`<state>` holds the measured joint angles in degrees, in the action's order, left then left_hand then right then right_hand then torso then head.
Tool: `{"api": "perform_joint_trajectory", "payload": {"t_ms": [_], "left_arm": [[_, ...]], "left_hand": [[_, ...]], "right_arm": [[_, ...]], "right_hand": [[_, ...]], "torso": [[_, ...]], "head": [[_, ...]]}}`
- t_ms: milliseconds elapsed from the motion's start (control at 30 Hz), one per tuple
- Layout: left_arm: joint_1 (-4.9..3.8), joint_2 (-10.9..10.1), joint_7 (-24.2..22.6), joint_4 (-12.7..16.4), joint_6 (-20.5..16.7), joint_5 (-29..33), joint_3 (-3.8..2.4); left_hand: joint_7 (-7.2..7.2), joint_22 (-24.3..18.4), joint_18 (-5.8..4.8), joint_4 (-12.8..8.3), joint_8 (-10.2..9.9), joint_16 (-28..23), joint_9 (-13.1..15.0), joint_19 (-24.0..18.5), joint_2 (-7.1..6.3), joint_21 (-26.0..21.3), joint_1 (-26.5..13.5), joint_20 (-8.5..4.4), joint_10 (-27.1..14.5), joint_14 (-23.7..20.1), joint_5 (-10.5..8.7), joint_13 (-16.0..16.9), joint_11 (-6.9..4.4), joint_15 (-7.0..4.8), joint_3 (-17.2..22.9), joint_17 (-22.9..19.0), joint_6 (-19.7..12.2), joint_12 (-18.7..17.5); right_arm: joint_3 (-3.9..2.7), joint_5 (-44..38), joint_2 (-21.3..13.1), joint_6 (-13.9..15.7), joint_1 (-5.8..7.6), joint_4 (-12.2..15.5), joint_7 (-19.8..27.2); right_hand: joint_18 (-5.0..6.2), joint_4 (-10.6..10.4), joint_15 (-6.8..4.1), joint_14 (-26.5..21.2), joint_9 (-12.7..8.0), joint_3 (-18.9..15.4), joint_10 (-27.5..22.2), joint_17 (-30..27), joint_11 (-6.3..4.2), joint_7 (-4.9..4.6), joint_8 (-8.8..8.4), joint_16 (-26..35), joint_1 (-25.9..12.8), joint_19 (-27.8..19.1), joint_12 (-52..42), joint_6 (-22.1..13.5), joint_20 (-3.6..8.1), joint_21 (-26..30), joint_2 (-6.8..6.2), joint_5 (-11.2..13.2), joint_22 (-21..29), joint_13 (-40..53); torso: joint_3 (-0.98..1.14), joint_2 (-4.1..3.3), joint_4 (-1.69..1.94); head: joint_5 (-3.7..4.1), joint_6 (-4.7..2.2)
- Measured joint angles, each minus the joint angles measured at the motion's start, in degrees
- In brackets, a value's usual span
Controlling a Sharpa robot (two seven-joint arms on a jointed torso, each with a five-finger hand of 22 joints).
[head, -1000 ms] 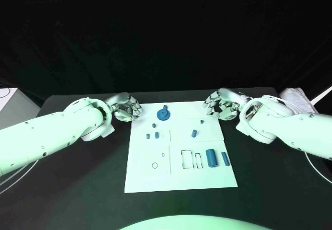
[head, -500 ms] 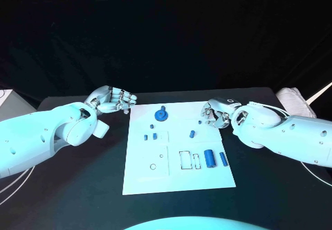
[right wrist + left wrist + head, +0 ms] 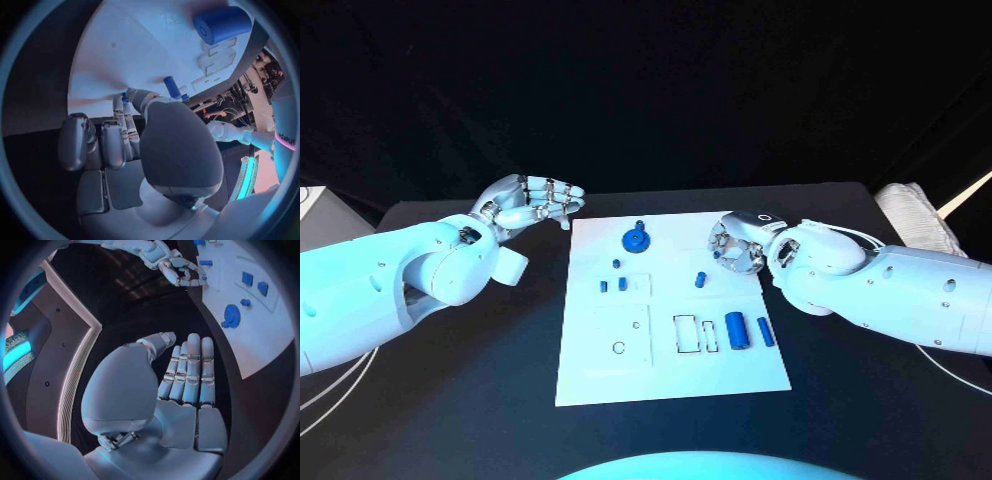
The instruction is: Assemble the parts on the task board
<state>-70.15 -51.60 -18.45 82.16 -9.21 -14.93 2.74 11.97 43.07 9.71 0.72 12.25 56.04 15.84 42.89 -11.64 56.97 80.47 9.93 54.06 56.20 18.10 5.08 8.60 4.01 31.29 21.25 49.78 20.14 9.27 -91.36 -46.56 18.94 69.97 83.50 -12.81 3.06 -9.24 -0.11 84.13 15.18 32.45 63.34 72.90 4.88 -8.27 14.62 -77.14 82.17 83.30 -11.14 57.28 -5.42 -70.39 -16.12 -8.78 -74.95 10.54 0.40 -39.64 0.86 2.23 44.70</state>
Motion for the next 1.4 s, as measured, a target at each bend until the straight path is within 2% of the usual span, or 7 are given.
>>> {"api": "perform_joint_trajectory", "payload": {"t_ms": [467, 567, 733, 800, 900, 1100, 1400], "left_arm": [[0.00, -0.03, -0.53, 0.49, 0.50, 1.26, 0.00], [0.00, -0.03, -0.55, 0.58, 0.55, 1.34, 0.00], [0.00, -0.05, -0.58, 0.69, 0.59, 1.42, -0.01], [-0.01, -0.08, -0.58, 0.70, 0.61, 1.44, -0.01], [-0.01, -0.13, -0.58, 0.70, 0.63, 1.47, -0.01], [-0.01, -0.13, -0.59, 0.70, 0.66, 1.51, -0.01], [-0.01, 0.02, -0.59, 0.40, 0.71, 1.54, -0.01]], "left_hand": [[0.00, -0.14, 0.00, 0.00, 0.00, -0.14, 0.01, 0.00, 0.00, -0.23, 0.00, 0.00, -0.01, 0.00, 0.00, -0.05, 0.01, 0.00, 0.00, -0.08, 0.00, 0.00], [0.00, -0.14, -0.01, 0.00, 0.00, -0.25, 0.01, 0.00, 0.00, -0.23, 0.00, 0.00, -0.21, 0.00, 0.00, -0.05, 0.21, 0.00, 0.00, -0.08, 0.00, 0.00], [0.00, -0.20, 0.00, 0.00, 0.00, -0.25, 0.01, 0.00, 0.00, -0.23, 0.00, 0.00, -0.21, 0.00, 0.00, -0.05, 0.21, 0.00, 0.00, -0.08, 0.00, 0.00], [0.00, -0.20, 0.00, 0.00, 0.00, -0.25, 0.01, 0.00, 0.00, -0.23, 0.00, 0.00, -0.21, 0.00, 0.01, -0.05, 0.21, 0.00, 0.00, -0.08, 0.00, 0.00], [0.00, -0.20, 0.00, 0.00, 0.00, -0.25, 0.01, 0.01, 0.00, -0.23, 0.00, 0.00, -0.21, 0.00, 0.01, -0.05, 0.21, 0.00, 0.01, -0.08, 0.00, 0.00], [0.00, -0.27, 0.00, 0.00, 0.00, -0.25, -0.04, 0.01, 0.00, -0.49, 0.00, 0.00, -0.21, 0.00, 0.01, -0.04, 0.21, 0.00, 0.01, -0.16, 0.00, 0.00], [-0.01, -0.33, 0.00, 0.00, 0.00, -0.53, -0.04, 0.01, 0.00, -0.49, 0.01, 0.00, -0.20, 0.00, 0.01, -0.04, 0.21, 0.00, 0.01, -0.22, 0.00, 0.00]], "right_arm": [[-0.32, -0.32, 1.38, 0.19, -0.27, -0.93, -1.15], [-0.42, -0.84, 1.69, 0.19, -0.36, -1.05, -1.70], [-0.52, -2.08, 1.90, 0.13, -0.54, -0.80, -2.63], [-0.52, -2.70, 1.89, 0.10, -0.60, -0.59, -3.04], [-0.52, -3.69, 1.79, 0.12, -0.71, -0.23, -3.71], [-0.37, -5.17, 1.59, 1.09, -1.00, 0.33, -4.78], [-0.03, -5.80, 1.06, 5.25, -1.49, 1.05, -5.21]], "right_hand": [[0.00, 2.77, 0.00, 0.00, 1.44, 3.41, 4.15, -0.06, -0.79, 0.78, 1.15, 0.00, -1.44, 0.41, 1.19, 3.02, 0.41, -0.84, 1.43, -0.21, 0.01, -1.93], [0.00, 3.88, -0.33, -0.30, 2.07, 4.52, 5.41, 0.21, -0.96, 1.18, 1.81, 0.00, -1.87, 0.41, 1.59, 3.87, 0.41, -1.61, 1.90, 1.01, 0.01, -2.21], [0.00, 6.39, -1.24, -0.17, 3.33, 5.87, 6.89, -0.48, -0.25, 1.61, 2.90, 0.00, -1.78, 0.81, 2.06, 5.52, 0.81, -3.32, 2.57, 0.48, 0.02, -2.33], [0.00, 7.36, -1.33, -0.08, 3.89, 6.55, 7.30, -1.31, 0.16, 1.63, 3.16, 0.47, -2.09, 0.60, 2.18, 5.54, 1.04, -4.33, 2.88, -1.21, 0.02, -2.22], [0.01, 7.37, -1.32, -0.08, 4.30, 6.55, 7.34, -1.64, 0.20, 1.66, 3.33, 0.57, -2.16, 0.51, 2.46, 5.57, 1.13, -4.67, 2.95, -2.42, 0.02, -2.11], [0.01, 7.51, -1.66, -0.20, 4.61, 6.40, 7.52, -1.95, 0.39, 1.86, 3.33, 0.57, -2.16, 0.71, 3.00, 5.73, 1.33, -5.38, 2.95, -2.55, 0.02, -1.92], [0.00, 8.84, -1.76, -0.11, 4.85, 7.62, 7.69, -2.01, 0.56, 1.86, 3.33, 0.57, -2.25, 0.71, 3.31, 5.73, 1.33, -6.09, 3.02, -2.54, 0.03, -1.90]], "torso": [[0.08, -0.03, 0.00], [0.12, -0.06, -0.02], [0.15, -0.05, 0.01], [0.15, -0.06, 0.04], [0.15, -0.05, 0.04], [0.14, 0.01, 0.01], [0.12, 0.07, -0.02]], "head": [[0.03, 0.09], [0.03, 0.12], [0.21, 0.37], [0.25, 0.47], [0.25, 0.58], [0.16, 0.65], [0.25, 0.53]]}}
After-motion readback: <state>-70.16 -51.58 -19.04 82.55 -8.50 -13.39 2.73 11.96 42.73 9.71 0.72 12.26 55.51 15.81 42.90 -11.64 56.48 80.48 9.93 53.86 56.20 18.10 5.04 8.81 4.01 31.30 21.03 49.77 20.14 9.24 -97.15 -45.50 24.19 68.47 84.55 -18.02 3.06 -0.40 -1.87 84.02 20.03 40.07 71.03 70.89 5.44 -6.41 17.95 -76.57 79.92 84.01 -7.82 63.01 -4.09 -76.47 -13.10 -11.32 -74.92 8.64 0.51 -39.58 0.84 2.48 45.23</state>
